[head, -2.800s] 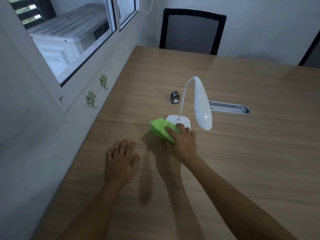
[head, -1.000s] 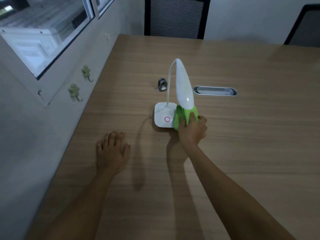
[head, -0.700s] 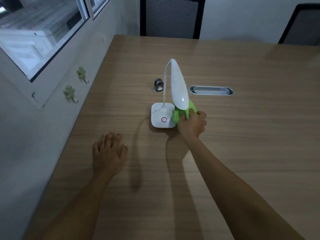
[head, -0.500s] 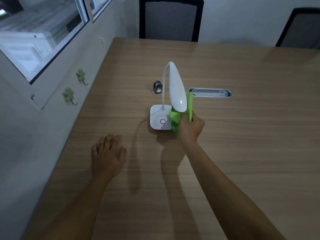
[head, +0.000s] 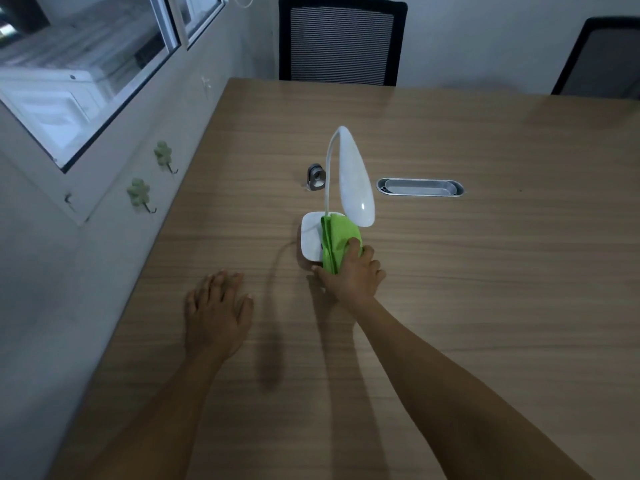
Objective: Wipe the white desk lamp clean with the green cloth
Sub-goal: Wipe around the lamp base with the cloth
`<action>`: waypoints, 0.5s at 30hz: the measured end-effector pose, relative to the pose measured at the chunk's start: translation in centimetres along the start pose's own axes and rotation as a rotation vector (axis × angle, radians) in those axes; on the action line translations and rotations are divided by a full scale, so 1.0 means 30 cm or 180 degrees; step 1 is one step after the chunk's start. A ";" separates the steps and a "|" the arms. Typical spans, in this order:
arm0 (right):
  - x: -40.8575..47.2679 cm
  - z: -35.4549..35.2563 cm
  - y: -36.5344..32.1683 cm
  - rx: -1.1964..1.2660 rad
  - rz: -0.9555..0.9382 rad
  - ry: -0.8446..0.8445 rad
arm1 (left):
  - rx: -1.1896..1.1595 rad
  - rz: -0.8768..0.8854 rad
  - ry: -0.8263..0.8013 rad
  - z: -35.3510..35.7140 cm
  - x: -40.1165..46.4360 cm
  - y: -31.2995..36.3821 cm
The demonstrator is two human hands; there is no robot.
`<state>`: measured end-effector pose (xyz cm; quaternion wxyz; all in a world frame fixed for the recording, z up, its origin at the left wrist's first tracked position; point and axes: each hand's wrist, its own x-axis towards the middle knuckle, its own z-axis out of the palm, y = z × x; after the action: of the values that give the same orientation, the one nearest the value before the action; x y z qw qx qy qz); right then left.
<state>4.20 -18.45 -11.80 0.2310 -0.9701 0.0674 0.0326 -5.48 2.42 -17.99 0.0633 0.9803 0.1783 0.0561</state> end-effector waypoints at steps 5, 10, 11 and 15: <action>0.026 0.002 0.014 -0.0075 -0.0048 -0.0240 | -0.0012 -0.0014 0.0008 -0.004 -0.002 0.003; 0.031 0.004 0.021 -0.0175 -0.0073 -0.0244 | 0.0002 -0.0014 -0.0022 -0.005 -0.002 0.003; 0.029 -0.001 0.016 -0.0208 -0.0074 -0.0179 | -0.0001 -0.0009 -0.0014 -0.006 -0.002 0.003; 0.015 0.001 -0.002 -0.0461 -0.0307 0.0057 | 0.0006 0.0005 -0.0008 -0.007 -0.004 0.003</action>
<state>4.65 -18.42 -11.85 0.1610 -0.9866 0.0201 0.0175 -5.58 2.31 -17.78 0.0626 0.9806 0.1775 0.0546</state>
